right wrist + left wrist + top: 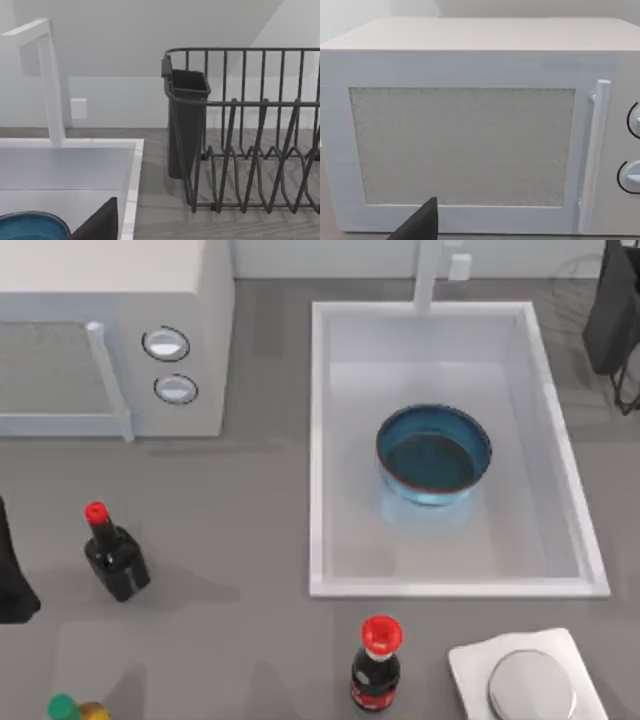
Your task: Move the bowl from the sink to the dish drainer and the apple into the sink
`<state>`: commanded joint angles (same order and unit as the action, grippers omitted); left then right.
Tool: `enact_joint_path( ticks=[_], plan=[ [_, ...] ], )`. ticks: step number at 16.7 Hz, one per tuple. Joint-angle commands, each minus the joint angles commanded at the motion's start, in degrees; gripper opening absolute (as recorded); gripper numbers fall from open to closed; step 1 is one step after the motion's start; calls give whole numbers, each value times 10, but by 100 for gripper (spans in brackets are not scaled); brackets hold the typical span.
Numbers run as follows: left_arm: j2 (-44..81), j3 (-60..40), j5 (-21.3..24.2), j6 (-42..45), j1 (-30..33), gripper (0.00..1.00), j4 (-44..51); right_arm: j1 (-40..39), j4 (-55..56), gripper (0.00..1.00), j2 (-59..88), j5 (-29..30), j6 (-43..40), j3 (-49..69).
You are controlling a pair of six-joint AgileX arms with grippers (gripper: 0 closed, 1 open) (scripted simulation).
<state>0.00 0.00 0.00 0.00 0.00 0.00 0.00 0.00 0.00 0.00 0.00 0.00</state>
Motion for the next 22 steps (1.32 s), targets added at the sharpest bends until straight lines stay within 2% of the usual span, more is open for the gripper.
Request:
enact_joint_path(
  ticks=[5, 9, 14, 22],
  plan=[
    [0, 0, 0, 0, 0, 100, 0, -8, -17, 100, 31, -1, 10, 28],
    [0, 0, 0, 0, 0, 100, 0, -35, -80, 100, 149, -2, 45, 136],
    [0, 0, 0, 0, 0, 100, 0, -82, -210, 100, 389, 5, 112, 365],
    [0, 0, 0, 0, 0, 100, 0, -178, -460, 100, 875, 28, 224, 830]
  ],
)
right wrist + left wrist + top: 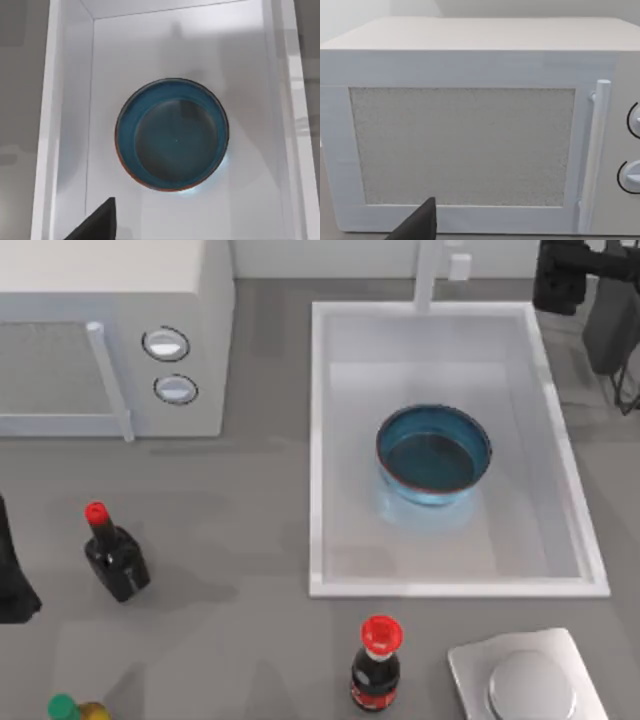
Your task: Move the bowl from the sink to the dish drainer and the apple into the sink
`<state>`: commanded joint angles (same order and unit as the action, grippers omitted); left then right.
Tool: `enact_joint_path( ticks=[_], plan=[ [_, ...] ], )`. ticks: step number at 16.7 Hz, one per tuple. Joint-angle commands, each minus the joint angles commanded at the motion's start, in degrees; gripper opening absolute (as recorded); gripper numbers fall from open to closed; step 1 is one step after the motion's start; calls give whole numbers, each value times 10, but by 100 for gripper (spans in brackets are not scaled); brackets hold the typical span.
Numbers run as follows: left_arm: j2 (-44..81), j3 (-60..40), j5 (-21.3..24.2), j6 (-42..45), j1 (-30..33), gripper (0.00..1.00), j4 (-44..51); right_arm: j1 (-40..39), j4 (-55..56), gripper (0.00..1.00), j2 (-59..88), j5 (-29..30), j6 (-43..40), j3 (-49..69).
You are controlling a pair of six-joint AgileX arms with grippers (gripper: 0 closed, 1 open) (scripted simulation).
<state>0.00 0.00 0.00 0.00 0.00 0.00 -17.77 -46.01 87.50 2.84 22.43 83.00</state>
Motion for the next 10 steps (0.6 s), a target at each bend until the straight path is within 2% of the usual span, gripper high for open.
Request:
enact_joint_path(
  ticks=[6, 10],
  plan=[
    [0, 0, 0, 0, 0, 100, 0, -68, -149, 100, 351, 18, 53, 329],
    [0, 0, 0, 0, 0, 100, 0, -100, -215, 100, 535, 28, 73, 503]
  ],
)
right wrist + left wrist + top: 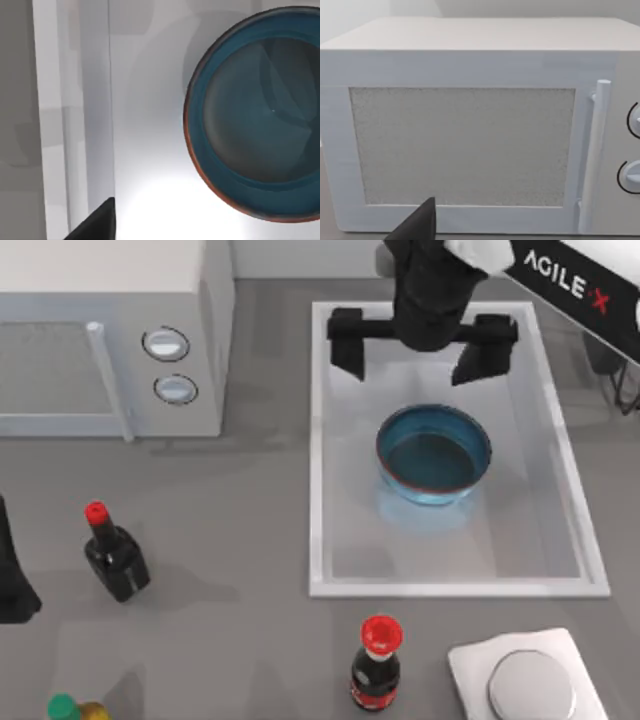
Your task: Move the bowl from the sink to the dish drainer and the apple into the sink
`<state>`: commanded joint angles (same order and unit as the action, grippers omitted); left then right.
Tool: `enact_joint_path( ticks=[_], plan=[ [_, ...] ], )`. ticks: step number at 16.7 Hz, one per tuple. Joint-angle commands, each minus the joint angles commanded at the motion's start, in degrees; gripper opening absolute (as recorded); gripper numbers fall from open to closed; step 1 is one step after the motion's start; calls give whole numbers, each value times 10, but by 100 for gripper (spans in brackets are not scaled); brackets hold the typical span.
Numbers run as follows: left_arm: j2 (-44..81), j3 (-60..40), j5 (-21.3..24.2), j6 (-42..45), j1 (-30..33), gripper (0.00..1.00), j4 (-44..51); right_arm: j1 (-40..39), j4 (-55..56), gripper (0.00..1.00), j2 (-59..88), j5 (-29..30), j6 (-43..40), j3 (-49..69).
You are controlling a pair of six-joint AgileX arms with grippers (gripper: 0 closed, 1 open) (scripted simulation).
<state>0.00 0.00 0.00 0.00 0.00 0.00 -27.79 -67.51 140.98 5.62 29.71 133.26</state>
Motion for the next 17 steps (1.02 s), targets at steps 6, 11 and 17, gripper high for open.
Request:
enact_joint_path(
  ticks=[6, 11, 17],
  plan=[
    [0, 0, 0, 0, 0, 100, 0, -21, -44, 100, 125, 8, 11, 119],
    [0, 0, 0, 0, 0, 100, 0, -18, -43, 100, 126, 8, 11, 117],
    [0, 0, 0, 0, 0, 100, 0, -14, 24, 100, 184, 8, 5, 111]
  ],
)
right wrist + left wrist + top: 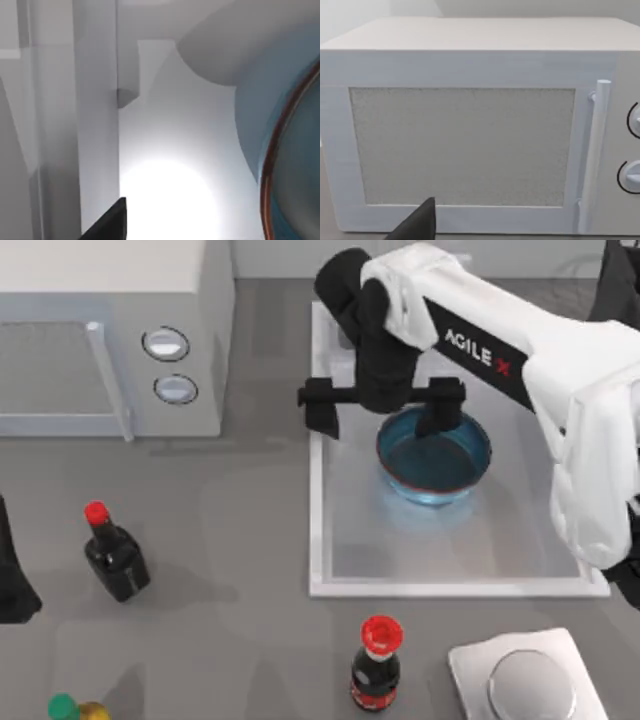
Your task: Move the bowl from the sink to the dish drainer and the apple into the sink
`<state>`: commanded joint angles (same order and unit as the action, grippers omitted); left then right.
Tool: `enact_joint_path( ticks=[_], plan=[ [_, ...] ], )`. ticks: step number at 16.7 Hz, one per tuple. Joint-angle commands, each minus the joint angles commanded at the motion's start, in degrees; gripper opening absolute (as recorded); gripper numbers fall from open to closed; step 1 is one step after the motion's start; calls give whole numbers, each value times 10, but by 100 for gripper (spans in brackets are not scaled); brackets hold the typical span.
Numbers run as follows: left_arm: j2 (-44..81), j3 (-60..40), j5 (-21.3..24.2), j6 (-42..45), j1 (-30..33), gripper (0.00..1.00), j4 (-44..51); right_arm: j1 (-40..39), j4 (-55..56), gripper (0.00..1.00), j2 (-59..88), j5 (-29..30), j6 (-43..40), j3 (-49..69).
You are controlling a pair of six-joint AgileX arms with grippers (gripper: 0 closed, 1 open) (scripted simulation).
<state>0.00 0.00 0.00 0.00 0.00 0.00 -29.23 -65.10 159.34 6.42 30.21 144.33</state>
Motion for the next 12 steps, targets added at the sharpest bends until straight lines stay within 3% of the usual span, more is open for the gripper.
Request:
enact_joint_path(
  ticks=[8, 12],
  plan=[
    [0, 0, 0, 0, 0, 100, 0, 4, 54, 100, 46, 0, -4, -7],
    [0, 0, 0, 0, 0, 100, 0, 4, 54, 70, 46, 0, -4, -7]
  ],
)
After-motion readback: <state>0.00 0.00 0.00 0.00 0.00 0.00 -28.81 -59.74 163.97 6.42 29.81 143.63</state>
